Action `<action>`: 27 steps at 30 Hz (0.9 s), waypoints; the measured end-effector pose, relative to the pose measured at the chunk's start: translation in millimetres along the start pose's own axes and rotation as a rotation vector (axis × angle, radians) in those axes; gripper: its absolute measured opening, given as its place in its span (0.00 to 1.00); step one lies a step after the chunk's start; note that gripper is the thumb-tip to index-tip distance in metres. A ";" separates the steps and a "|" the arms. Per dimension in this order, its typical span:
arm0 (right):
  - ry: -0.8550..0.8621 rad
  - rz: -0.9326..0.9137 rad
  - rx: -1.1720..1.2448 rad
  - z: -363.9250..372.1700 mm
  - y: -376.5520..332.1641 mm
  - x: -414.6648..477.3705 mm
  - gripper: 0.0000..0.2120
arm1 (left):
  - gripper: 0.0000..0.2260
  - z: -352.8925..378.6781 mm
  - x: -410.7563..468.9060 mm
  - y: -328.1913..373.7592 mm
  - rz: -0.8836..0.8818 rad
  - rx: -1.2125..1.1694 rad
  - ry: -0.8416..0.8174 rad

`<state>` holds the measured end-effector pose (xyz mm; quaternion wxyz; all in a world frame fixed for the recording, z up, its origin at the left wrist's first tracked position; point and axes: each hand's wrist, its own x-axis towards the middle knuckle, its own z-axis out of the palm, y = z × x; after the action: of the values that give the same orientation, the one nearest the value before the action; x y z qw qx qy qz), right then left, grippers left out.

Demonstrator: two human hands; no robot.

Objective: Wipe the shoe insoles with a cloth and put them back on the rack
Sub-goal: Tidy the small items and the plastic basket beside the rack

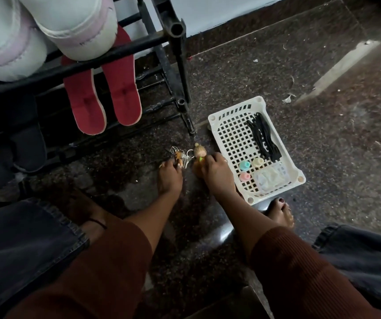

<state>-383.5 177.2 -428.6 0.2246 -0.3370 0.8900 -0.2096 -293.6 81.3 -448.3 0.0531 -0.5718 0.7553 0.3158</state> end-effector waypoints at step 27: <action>0.177 0.297 0.570 -9.0 -30.5 13.3 0.18 | 0.16 0.9 12.9 20.0 -0.145 -0.386 -0.009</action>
<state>-381.9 149.0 -408.8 0.2595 -0.1077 0.8511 -0.4436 -316.2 74.1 -446.4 -0.0315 -0.6228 0.6374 0.4525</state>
